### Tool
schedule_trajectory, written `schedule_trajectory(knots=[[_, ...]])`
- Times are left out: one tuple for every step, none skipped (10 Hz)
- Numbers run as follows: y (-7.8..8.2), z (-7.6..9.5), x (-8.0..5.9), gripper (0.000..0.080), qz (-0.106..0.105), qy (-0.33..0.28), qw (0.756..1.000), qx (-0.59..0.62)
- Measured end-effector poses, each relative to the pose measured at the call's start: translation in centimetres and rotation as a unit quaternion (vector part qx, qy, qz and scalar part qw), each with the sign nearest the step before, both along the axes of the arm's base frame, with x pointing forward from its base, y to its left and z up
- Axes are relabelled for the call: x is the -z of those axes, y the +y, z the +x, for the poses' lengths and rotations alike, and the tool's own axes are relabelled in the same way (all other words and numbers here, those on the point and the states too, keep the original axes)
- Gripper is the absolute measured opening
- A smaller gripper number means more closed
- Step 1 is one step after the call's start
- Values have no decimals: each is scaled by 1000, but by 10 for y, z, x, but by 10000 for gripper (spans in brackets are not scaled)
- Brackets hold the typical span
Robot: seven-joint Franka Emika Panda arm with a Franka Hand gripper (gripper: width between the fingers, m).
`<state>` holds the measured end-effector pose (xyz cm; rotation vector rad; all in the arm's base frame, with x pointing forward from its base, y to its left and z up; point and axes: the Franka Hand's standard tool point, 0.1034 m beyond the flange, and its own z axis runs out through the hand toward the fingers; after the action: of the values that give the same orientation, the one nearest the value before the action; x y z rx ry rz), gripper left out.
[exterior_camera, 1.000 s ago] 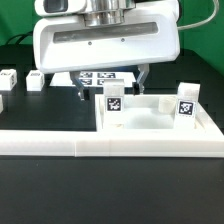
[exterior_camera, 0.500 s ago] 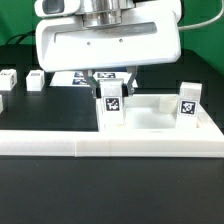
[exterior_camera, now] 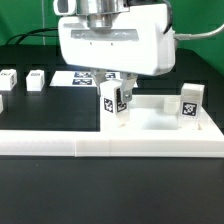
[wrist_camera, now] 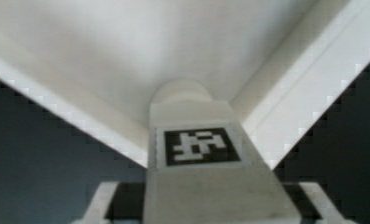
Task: Assemble square table
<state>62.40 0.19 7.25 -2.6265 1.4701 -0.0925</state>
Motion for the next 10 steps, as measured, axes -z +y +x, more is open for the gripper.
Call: schedule_trajectory(knots=[[4, -2, 0, 293, 11, 12, 996, 84], [7, -2, 1, 293, 28, 20, 983, 178], [8, -2, 1, 293, 35, 23, 976, 215], [9, -2, 1, 293, 44, 25, 965, 258], [8, -2, 1, 293, 48, 26, 962, 266], [9, -2, 1, 293, 52, 27, 958, 281], [9, -2, 1, 293, 51, 26, 962, 267], [8, -2, 2, 474, 43, 16, 974, 221], [4, -4, 4, 593, 29, -5, 987, 157], [2, -6, 7, 593, 12, -19, 997, 69]])
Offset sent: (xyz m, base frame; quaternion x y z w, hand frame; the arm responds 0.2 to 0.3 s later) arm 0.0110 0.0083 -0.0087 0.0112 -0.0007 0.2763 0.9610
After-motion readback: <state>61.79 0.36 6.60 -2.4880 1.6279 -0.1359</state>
